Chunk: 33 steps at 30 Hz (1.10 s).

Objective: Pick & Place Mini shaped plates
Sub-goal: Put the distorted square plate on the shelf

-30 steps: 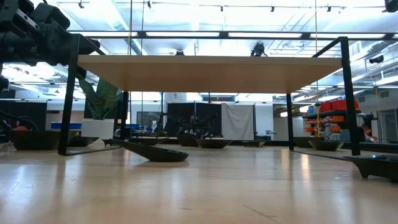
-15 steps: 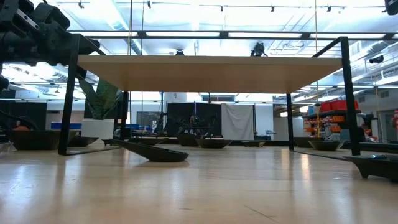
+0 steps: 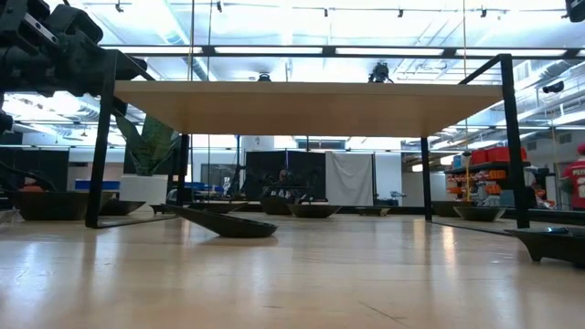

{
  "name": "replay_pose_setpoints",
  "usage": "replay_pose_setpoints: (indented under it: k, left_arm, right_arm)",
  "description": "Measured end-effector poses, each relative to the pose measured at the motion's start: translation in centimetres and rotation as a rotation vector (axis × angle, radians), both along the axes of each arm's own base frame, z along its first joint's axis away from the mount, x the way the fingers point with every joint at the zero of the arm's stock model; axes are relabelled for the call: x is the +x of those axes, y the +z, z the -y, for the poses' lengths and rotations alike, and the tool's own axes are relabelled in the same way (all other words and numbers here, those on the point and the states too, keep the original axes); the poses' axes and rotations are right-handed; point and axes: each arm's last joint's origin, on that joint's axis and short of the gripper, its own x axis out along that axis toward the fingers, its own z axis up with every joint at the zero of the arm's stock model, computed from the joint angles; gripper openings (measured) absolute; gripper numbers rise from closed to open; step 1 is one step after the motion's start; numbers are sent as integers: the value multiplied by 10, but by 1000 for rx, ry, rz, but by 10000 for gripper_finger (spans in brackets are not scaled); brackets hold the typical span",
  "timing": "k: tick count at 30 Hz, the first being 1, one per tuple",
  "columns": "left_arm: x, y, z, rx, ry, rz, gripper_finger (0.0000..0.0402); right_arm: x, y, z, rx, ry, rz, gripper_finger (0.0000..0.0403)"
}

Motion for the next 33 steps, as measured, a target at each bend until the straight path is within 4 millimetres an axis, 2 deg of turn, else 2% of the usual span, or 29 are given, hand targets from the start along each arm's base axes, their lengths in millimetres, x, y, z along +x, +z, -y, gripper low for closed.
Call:
replay_pose_setpoints:
  k: [21,24,28,33]
  left_arm:
    - [0,2,0,-3,0,23,14]
    - [-1,7,1,-105,-37,73,14]
    - [-6,27,3,-183,-136,129,14]
    - [-25,77,5,-135,-168,238,14]
  right_arm:
    - [0,0,0,-3,0,-1,11]
    - [0,0,0,-3,0,-1,11]
    - [0,0,0,-3,0,-1,11]
    - [0,0,0,-3,0,-1,11]
